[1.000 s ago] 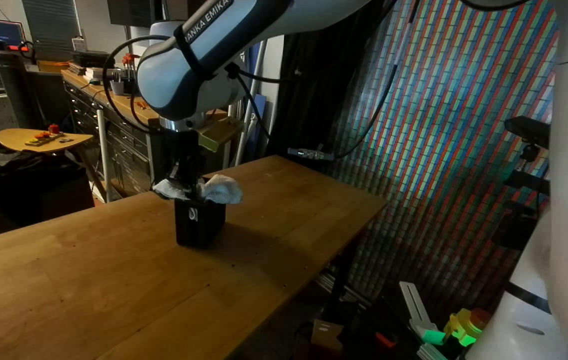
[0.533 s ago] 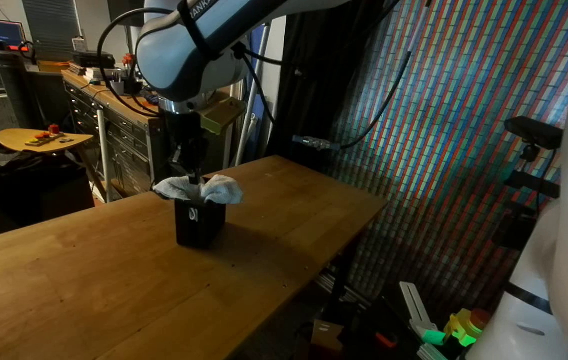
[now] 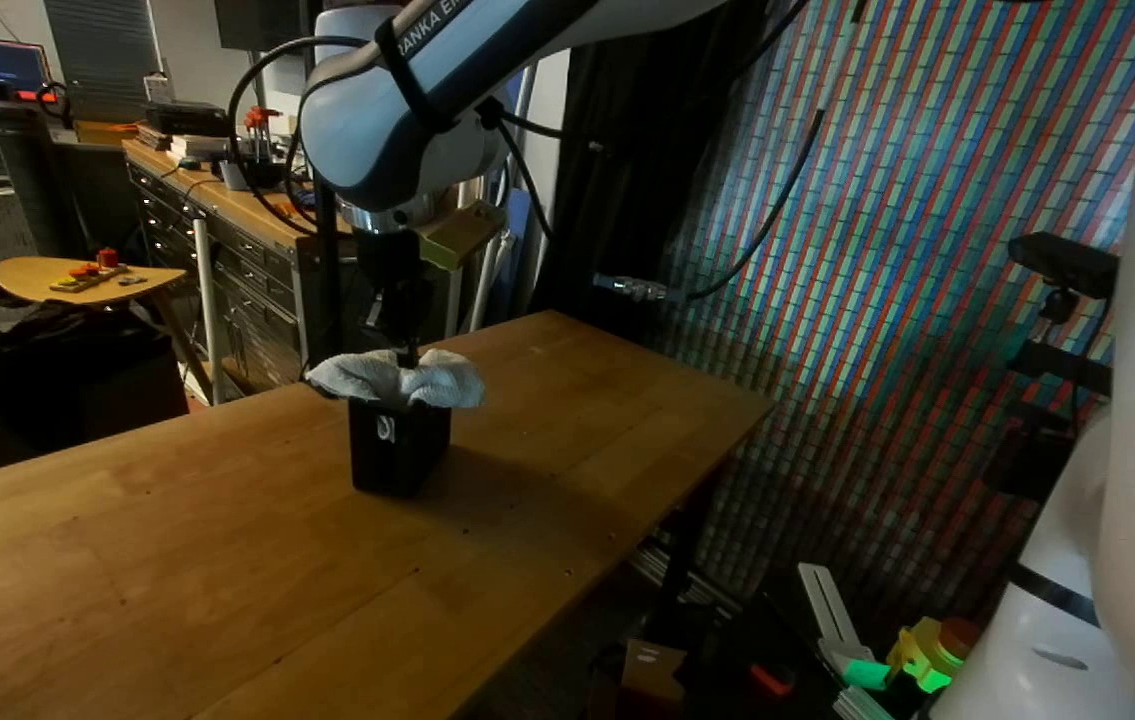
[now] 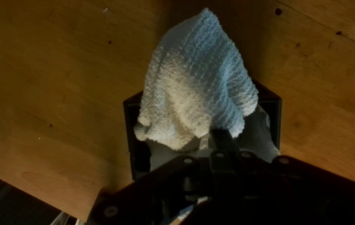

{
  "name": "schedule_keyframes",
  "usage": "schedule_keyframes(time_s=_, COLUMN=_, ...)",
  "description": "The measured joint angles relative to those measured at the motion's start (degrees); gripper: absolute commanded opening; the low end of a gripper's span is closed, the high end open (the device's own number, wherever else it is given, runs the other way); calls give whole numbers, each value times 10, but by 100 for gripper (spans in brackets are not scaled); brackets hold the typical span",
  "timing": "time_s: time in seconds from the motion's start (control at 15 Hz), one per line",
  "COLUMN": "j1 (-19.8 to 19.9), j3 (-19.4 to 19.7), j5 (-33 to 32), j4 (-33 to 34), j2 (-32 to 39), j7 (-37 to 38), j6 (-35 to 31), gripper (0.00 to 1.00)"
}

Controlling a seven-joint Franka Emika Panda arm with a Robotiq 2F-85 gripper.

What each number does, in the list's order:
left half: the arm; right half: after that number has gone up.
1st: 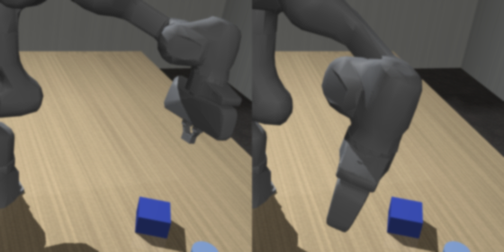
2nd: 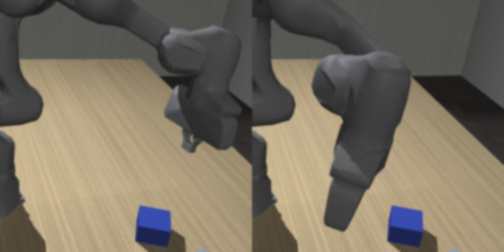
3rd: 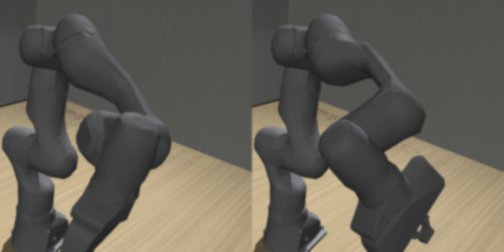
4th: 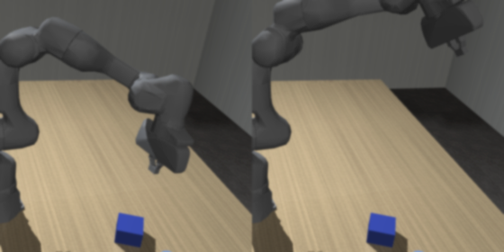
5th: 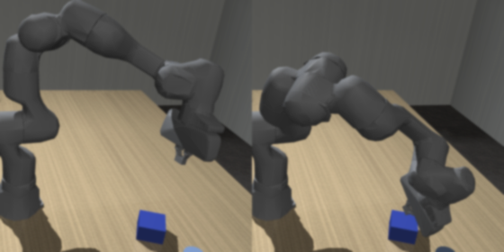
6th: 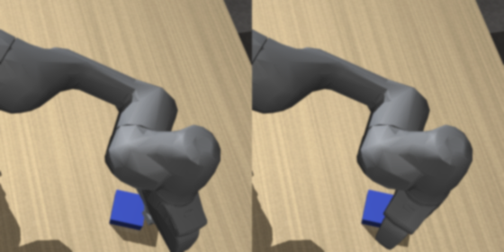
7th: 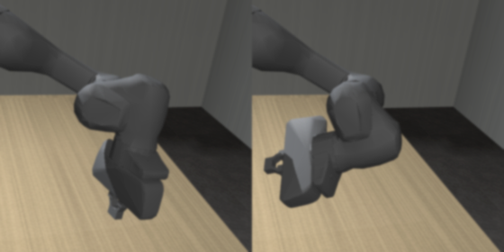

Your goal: Put the towel deep inside the black object

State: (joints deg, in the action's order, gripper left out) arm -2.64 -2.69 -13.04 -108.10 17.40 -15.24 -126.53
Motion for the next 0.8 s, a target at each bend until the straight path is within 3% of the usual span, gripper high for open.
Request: schedule_keyframes(time_s=0.8, j1=23, j3=-4, j5=52, j4=14, j2=78, j7=-36, j6=-52, gripper=1)
